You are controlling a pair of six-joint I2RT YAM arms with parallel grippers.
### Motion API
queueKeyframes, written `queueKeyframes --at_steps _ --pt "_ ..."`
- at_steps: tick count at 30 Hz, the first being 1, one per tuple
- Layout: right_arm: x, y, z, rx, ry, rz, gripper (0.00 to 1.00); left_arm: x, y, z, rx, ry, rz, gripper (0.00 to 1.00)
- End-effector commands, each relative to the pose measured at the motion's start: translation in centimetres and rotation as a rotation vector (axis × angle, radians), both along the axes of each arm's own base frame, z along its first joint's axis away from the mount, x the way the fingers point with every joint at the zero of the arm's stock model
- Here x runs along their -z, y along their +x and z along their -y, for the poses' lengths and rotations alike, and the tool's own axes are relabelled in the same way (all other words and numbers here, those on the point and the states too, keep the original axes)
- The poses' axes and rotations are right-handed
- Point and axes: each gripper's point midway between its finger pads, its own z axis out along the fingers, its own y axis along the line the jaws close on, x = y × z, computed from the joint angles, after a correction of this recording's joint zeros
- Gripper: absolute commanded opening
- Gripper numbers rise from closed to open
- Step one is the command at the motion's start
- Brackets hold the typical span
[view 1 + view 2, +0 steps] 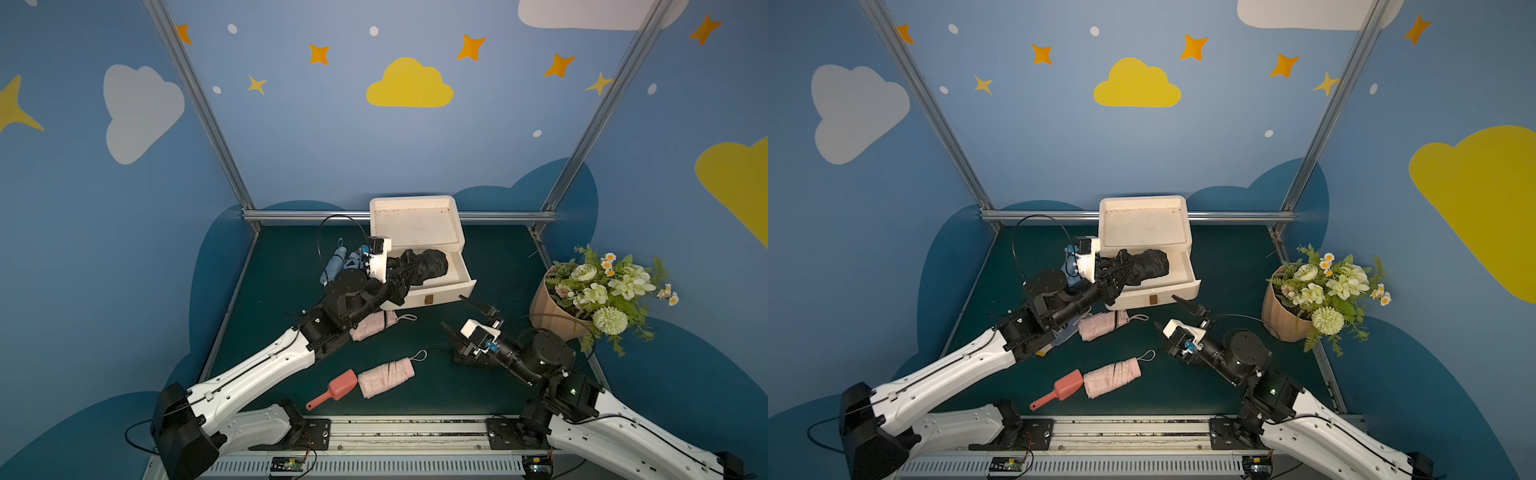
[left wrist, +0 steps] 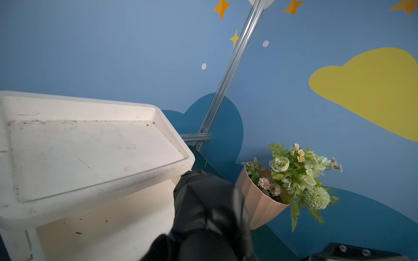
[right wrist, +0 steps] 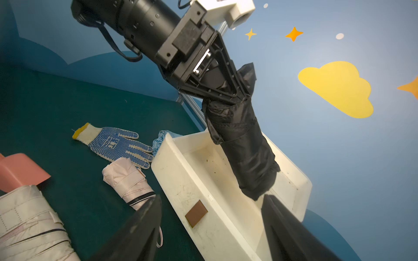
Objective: Place the umbrella in the drawer by color
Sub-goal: Place the umbrella in the drawer.
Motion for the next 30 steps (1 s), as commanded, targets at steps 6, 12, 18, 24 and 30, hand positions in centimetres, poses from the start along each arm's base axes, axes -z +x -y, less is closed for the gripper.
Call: queueKeyframes --at_steps 6,12,18,24,30 --pt "0.6 1.4 4.7 0.214 0.138 -0.152 0.72 -0.3 3.0 1.9 0.055 -0.063 -0.004 0.08" --pt "0.6 2.5 6.5 0.333 0.211 -0.247 0.73 2.0 3.6 5.1 0.166 -0.092 -0.092 0.11" --pt "1.2 3.0 6.1 0.355 0.178 -0.319 0.75 4.3 4.2 7.8 0.25 -0.101 -0.204 0.35" --pt "1.3 1.9 5.9 0.294 0.059 -0.294 0.75 4.7 4.3 7.6 0.23 -0.024 -0.242 0.64" --pt "1.6 0.8 6.5 0.26 -0.082 -0.25 0.76 2.6 4.1 4.4 0.117 0.089 -0.193 0.86"
